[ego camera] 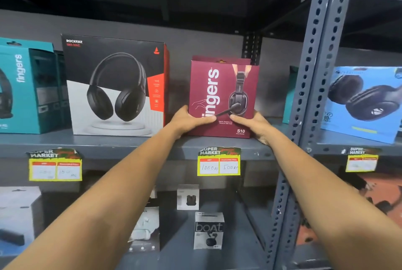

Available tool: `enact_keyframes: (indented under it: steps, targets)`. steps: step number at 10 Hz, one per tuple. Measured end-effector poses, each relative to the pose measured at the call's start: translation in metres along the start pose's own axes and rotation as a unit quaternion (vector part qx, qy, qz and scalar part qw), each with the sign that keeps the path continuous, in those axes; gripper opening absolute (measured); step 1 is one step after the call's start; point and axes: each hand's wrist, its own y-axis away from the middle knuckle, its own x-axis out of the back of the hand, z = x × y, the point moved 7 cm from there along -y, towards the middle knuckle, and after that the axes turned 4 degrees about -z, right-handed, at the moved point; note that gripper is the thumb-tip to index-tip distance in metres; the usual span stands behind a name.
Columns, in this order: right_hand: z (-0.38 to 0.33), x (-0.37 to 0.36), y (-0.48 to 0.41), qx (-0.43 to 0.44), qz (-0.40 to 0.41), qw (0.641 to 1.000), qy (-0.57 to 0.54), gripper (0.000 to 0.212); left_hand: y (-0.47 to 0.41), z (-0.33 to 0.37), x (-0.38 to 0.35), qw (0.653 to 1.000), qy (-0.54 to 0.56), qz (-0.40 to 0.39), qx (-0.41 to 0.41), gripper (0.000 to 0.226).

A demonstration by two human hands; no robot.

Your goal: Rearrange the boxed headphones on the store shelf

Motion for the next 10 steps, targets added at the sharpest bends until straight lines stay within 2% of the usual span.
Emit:
enact_keyframes:
  steps: [2, 4, 7, 8, 9, 10]
  targets:
    - [-0.003, 0.004, 0.008, 0.007, 0.026, 0.999, 0.028, 0.106, 0.013, 0.006, 0.004, 0.996, -0.071, 0.048, -0.031, 0.101]
    - [-0.004, 0.004, 0.009, 0.006, 0.022, 0.999, 0.041, 0.082, 0.016, 0.007, 0.002, 0.995, -0.087, 0.039, -0.030, 0.100]
    - [-0.001, 0.006, 0.003, 0.011, 0.012, 0.999, 0.031, 0.095, 0.018, 0.007, 0.002, 0.995, -0.091, 0.030, -0.019, 0.096]
    - [-0.002, 0.010, 0.007, 0.010, 0.029, 0.999, -0.011, 0.102, 0.026, 0.006, 0.008, 0.993, -0.112, 0.035, 0.006, 0.102]
    - [-0.010, 0.014, 0.018, 0.041, 0.072, 0.997, 0.008, 0.105, 0.044, 0.016, 0.011, 0.987, -0.148, 0.051, -0.029, 0.104]
    - [-0.027, 0.014, 0.042, 0.103, 0.171, 0.974, 0.109, 0.087, 0.070, 0.041, 0.018, 0.973, -0.154, 0.110, -0.130, 0.105]
